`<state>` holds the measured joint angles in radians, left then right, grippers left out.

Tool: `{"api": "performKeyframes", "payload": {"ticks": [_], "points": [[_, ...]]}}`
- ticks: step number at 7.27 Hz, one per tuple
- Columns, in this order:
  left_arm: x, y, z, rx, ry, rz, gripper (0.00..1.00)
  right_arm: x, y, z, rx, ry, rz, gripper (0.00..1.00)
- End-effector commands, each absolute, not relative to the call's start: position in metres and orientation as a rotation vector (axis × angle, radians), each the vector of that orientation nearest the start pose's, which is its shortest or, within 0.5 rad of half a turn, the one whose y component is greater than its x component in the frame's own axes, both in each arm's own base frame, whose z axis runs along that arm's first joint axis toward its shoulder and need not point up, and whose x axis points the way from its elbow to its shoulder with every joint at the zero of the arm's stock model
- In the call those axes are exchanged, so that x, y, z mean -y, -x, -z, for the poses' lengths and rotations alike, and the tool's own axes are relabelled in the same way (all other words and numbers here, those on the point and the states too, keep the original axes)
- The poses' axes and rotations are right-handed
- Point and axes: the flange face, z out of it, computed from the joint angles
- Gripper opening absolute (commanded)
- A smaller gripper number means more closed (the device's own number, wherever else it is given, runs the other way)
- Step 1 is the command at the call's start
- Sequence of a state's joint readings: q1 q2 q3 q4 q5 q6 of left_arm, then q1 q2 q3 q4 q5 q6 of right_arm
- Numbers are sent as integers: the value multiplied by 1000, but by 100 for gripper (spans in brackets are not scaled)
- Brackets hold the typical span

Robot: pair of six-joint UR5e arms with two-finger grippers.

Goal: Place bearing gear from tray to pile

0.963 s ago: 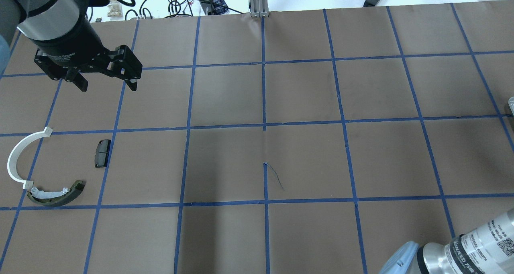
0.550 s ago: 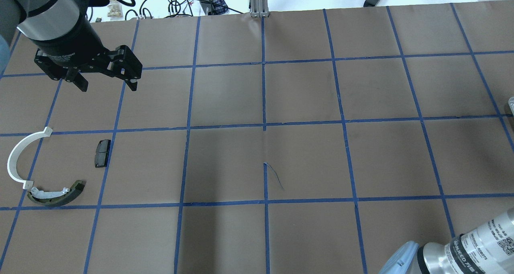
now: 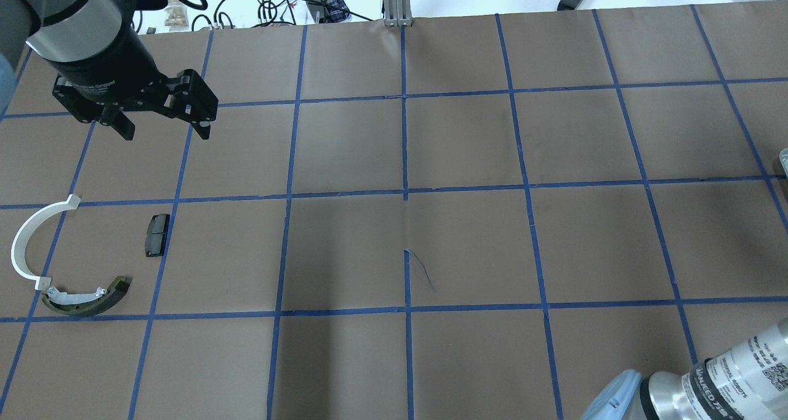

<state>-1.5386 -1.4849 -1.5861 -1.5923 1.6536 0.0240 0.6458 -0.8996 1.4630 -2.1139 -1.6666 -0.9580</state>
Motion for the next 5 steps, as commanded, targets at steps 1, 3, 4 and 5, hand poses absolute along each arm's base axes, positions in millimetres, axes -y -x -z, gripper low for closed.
{"api": "performKeyframes", "payload": {"ticks": [1,3,4,5], "points": [[463,110,-520,-3056,15,74,100,516,480,-181,-3177,58,-156,70],[463,110,-520,-3058,17,74,100,516,482,-178,-3174,56,-159,68],[463,110,-520,-3058,17,74,100,516,482,-178,-3175,53,-158,43],[463,110,-519,-3058,15,72,100,519,486,-183,-3185,50,-145,16]]}}
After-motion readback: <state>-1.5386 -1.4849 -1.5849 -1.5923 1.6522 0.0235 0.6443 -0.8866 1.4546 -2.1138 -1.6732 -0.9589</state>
